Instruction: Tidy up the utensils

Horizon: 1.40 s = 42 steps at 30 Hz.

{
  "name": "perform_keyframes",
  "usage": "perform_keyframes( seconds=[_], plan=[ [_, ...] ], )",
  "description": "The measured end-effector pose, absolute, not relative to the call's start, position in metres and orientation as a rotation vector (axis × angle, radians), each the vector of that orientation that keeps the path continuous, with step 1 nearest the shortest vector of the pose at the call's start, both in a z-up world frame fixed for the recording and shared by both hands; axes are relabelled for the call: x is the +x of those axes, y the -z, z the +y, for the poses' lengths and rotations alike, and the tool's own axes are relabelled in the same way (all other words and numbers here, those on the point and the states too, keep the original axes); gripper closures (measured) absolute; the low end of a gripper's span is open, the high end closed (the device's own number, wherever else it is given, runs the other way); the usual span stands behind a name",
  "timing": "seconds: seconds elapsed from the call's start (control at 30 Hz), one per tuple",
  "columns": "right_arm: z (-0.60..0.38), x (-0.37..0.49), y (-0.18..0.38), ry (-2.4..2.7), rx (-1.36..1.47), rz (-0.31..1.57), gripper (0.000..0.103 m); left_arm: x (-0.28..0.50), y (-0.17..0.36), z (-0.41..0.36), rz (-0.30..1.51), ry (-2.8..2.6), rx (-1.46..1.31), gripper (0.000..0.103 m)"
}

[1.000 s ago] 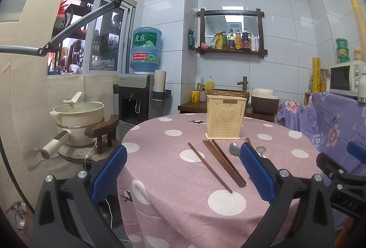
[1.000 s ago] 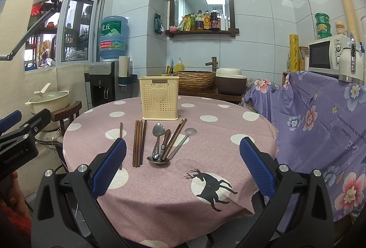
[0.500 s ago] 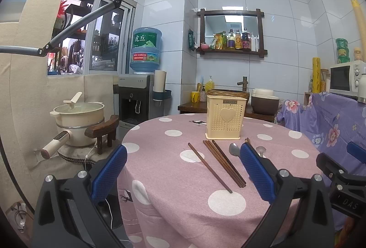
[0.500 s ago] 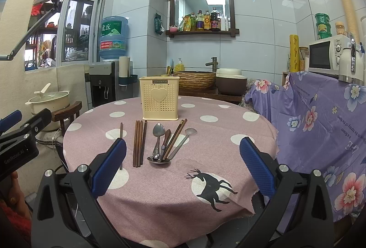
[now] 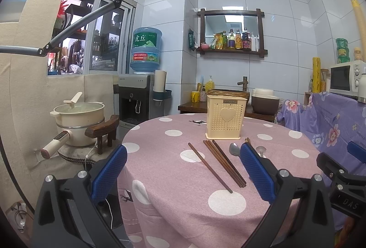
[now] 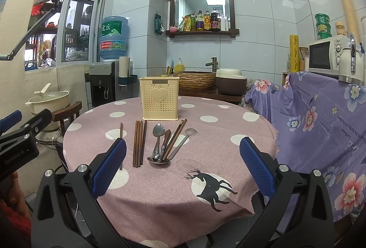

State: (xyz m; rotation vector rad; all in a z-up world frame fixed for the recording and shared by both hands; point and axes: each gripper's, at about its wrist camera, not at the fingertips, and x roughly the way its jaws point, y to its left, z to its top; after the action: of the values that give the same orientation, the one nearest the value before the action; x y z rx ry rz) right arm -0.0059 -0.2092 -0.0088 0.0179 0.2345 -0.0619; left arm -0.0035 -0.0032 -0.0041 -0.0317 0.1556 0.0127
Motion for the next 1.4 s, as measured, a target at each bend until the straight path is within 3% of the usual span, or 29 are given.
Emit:
perform_keyframes(
  seconds=[1.07, 1.4],
  plan=[
    [-0.208, -0.001, 0.012, 0.061, 0.019, 0.254, 0.005, 0.003, 0.009, -0.001, 0.177, -0.007, -0.034, 0.005],
    [-0.218, 0.078, 0.035, -0.001, 0.028, 0.491, 0.005, 0.087, 0.03, 0.006, 0.475, 0.032, -0.041, 0.005]
  ],
)
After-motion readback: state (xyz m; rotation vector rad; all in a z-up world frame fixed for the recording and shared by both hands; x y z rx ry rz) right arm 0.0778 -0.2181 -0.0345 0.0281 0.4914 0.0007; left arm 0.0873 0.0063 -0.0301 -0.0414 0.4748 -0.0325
